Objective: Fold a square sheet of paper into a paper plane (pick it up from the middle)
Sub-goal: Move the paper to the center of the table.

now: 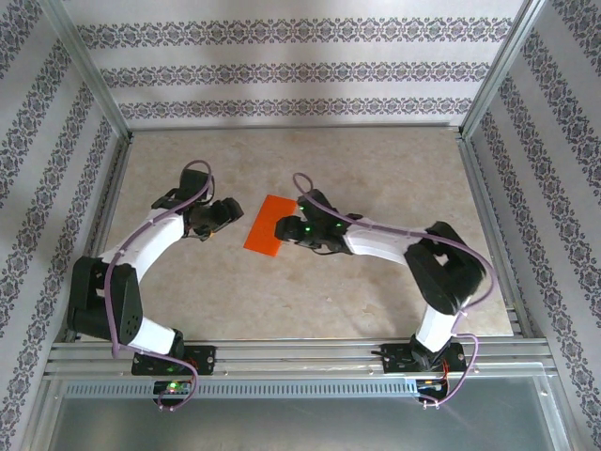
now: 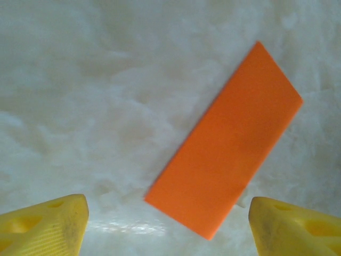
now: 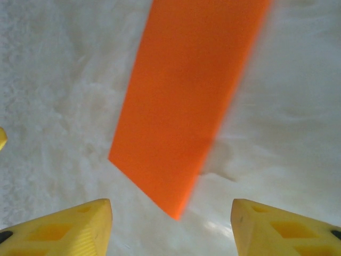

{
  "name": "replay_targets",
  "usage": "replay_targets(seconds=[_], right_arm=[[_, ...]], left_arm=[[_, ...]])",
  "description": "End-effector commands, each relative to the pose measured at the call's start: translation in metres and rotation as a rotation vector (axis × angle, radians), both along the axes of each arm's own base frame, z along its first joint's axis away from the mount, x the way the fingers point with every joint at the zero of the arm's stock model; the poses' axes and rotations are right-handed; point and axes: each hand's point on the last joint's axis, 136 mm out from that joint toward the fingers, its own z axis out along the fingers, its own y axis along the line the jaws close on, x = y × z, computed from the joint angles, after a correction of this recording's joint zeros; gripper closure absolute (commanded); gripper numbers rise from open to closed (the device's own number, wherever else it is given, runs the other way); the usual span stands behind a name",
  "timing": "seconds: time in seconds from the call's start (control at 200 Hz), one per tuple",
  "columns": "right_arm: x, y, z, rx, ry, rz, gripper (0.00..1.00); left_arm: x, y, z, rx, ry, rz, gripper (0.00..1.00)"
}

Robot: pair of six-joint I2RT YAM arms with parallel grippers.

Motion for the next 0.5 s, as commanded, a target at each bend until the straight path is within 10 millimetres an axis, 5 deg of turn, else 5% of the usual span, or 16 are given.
replay_targets(seconds=[0.0,0.255,0.495], right_arm=[[-0.003,0.030,-0.008,0.040,0.060,0.038,0.41],[-0.011,0.062,-0.034,0.067,0.158,0.105,0.46],[-0.027,0.030,-0.061,-0.027,0.236,0.143,0.49]], left_arm=[[0.004,0.013,0.014,-0.039,-0.067,0.048,0.18],[0.001,0.017,0.009,-0.051,-0.061,0.048,0.11],[0.003,0.009,0.004,-0.083,-0.048,0.022,0.04]])
